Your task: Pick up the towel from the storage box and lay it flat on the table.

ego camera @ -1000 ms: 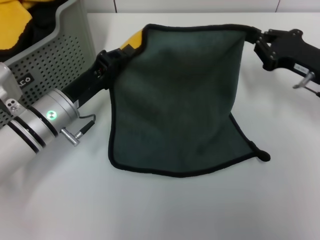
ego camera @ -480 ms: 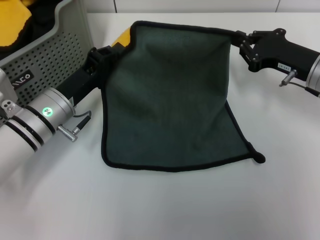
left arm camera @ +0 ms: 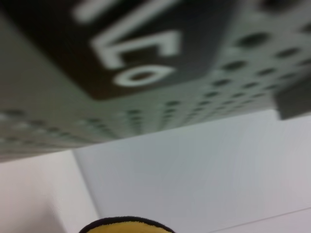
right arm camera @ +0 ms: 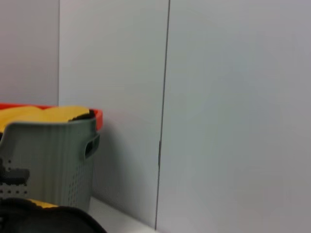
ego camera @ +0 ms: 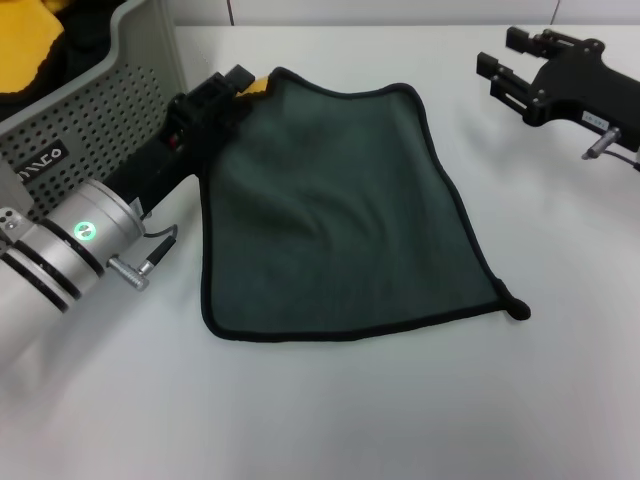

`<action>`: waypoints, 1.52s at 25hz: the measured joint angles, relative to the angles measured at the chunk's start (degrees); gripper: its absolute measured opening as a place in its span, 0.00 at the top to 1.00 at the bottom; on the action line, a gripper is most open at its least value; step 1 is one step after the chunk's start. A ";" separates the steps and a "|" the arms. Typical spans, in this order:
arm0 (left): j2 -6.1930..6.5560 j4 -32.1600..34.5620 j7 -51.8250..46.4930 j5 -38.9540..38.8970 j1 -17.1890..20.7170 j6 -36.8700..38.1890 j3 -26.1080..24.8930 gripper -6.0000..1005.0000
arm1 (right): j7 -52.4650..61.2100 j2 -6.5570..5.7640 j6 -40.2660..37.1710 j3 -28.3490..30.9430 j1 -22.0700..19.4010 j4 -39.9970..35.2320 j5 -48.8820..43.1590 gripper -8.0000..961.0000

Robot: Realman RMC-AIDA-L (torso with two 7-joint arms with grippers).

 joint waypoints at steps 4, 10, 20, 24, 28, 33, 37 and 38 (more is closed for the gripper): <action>0.00 0.14 0.19 -1.05 1.03 2.80 -0.14 0.62 | -2.21 0.00 -2.42 -0.28 -1.73 -1.08 2.65 0.50; 0.01 -0.68 -1.28 -1.40 1.55 7.75 0.21 0.36 | -3.38 0.00 -5.02 -0.29 -2.40 -0.72 4.12 0.31; 0.11 -1.49 -14.75 -6.80 3.59 12.88 -0.83 0.11 | -3.46 0.00 -6.10 -0.27 -2.97 -0.70 4.23 0.12; 0.25 -3.73 -20.47 -6.12 3.01 7.12 0.39 0.11 | -3.50 0.00 -6.74 -0.27 -2.73 -0.70 4.30 0.12; 0.43 -2.07 -21.34 -1.64 3.04 6.25 1.53 0.11 | -3.94 0.00 -7.05 -0.29 -2.81 -0.71 4.86 0.12; 0.66 2.30 -17.99 -0.21 5.92 12.67 1.62 0.11 | -4.43 0.00 -8.53 -0.29 -2.97 -0.71 5.03 0.12; 0.59 7.80 -7.88 0.68 10.42 19.60 2.08 0.11 | -4.01 -0.53 -14.35 -2.41 -3.46 -1.67 3.19 0.13; 0.64 8.15 -4.04 1.99 11.09 21.00 2.36 0.11 | -3.09 -0.81 -15.50 -3.09 -3.74 -2.42 2.29 0.13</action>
